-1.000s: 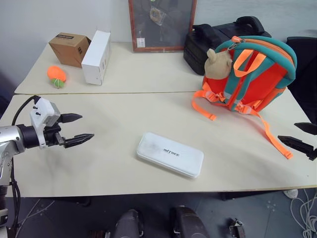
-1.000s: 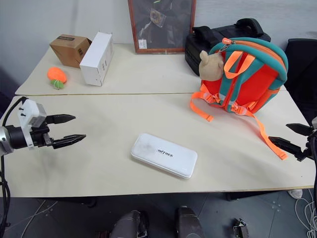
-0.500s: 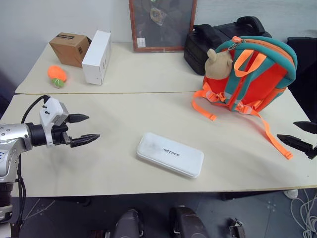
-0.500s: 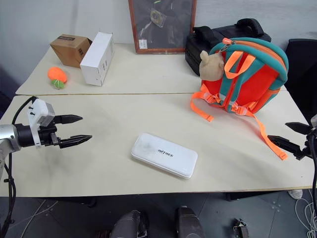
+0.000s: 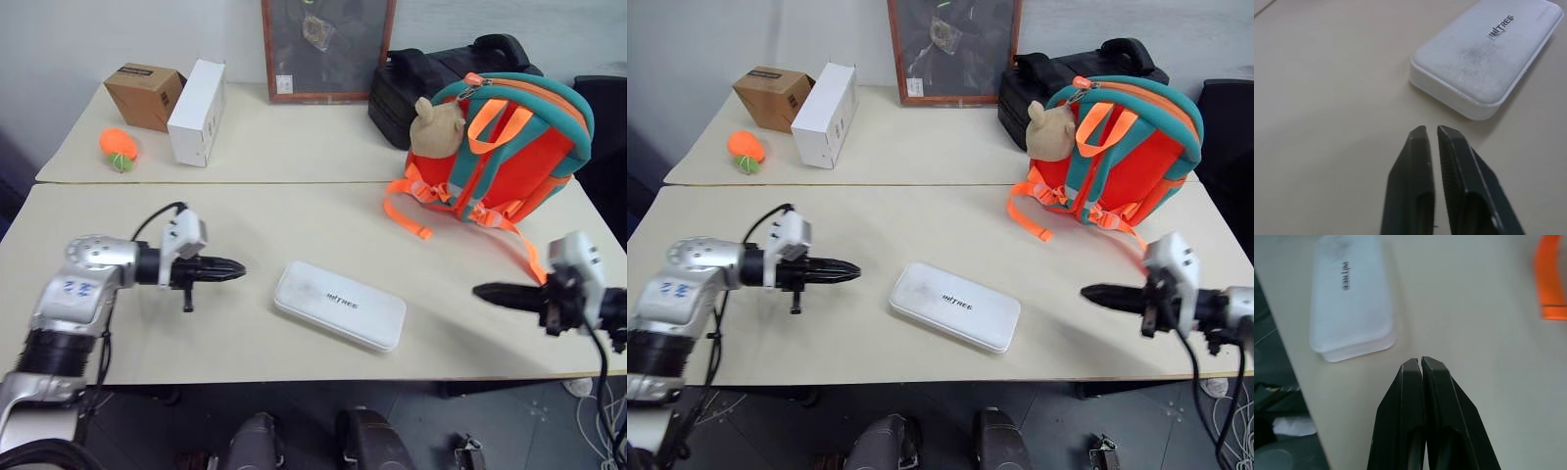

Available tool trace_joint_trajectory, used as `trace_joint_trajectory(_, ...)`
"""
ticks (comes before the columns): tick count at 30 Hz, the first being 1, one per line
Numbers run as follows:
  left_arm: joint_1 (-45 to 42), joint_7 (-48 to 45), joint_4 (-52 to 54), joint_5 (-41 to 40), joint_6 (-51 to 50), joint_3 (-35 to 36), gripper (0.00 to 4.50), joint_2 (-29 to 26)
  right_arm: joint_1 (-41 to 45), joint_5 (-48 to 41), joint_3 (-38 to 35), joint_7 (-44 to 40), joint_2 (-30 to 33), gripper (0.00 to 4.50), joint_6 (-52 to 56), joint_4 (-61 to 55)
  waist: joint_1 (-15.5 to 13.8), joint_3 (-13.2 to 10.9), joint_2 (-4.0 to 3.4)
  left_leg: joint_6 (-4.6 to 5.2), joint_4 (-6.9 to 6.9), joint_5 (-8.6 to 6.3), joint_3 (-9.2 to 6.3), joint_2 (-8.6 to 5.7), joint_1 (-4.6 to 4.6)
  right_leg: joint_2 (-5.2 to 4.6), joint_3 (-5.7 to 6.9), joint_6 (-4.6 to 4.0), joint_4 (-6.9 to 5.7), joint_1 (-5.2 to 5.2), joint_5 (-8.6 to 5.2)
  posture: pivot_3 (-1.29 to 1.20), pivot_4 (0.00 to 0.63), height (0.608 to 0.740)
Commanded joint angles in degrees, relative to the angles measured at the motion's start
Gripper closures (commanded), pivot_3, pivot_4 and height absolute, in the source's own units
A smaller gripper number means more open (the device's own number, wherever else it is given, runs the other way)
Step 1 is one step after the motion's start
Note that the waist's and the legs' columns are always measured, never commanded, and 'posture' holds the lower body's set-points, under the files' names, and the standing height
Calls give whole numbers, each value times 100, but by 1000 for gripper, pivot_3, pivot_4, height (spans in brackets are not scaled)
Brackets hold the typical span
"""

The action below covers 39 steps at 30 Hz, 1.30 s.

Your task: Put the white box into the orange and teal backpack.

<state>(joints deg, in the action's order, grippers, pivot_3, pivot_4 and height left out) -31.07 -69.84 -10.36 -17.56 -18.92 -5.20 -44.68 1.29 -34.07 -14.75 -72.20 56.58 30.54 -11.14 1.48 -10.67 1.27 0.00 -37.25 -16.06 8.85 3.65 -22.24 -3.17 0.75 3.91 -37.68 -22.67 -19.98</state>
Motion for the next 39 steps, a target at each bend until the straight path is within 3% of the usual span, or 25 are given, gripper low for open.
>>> trace_joint_trajectory(1, -249, -68, -209, 285, 262, -248, 4475, 175, -30, 311, 407, -77, -60, 4500, -409, -278, 1, 0, 0, 1, 0, 0, 0, 0, -2, 0, 0, 1, 0, -1, 0, 0, 150, 740)
trace_joint_trajectory(9, -293, 53, -101, 464, 220, -488, 4475, 650, 278, 950, 1157, 2, -243, 4500, -951, 58, 13, 0, 0, -1, -13, 3, 3, 6, -1, 7, -4, 1, -8, -3, 0, 0, 150, 740)
trace_joint_trajectory(14, 40, 34, 465, 386, -34, -542, 4475, 665, 702, 1240, 1529, 186, -562, 4500, -1049, 366, 15, 0, 0, -1, -18, 4, 3, 6, -1, 6, -6, 1, -13, -3, 0, 0, 150, 740)
trace_joint_trajectory(21, 859, 195, 1676, 153, -670, -479, 4475, 589, 1286, 1586, 1573, 283, -662, 4500, -1382, 1144, 16, 0, 0, 0, -20, 4, 3, 5, 0, 4, -7, 1, -17, -3, 0, 0, 150, 740)
trace_joint_trajectory(29, 1029, 604, 1690, -44, -1262, 31, 4475, 383, 1330, 1616, 1456, -54, -363, 4500, -1649, 1459, 12, 0, 0, 2, -19, 5, 0, 5, 1, 2, -6, 0, -16, -1, 0, 0, 150, 740)
trace_joint_trajectory(32, 880, 1000, 1595, -851, -2978, 713, 3879, 466, 1235, 1701, 1483, -105, -292, 4500, -1862, 1386, 18, 0, 0, 2, -18, 5, 0, 7, 2, 3, -5, 1, -17, -1, 0, 0, 150, 740)
trace_joint_trajectory(35, 853, 1224, 1682, -1737, -4618, 1235, 2930, 581, 1178, 1834, 1552, -85, -301, 4500, -2101, 1370, 23, 0, 0, 1, -18, 6, -3, 7, 2, 4, -3, 1, -19, -1, 0, 0, 150, 740)
trace_joint_trajectory(39, 684, 1837, 1516, -2270, -6330, 1724, 1663, 994, 1203, 1955, 1652, -75, -405, 4500, -2258, 1392, 20, 0, 0, 0, -21, 7, -4, 5, 3, 2, -3, 2, -22, 1, 0, 0, 150, 740)
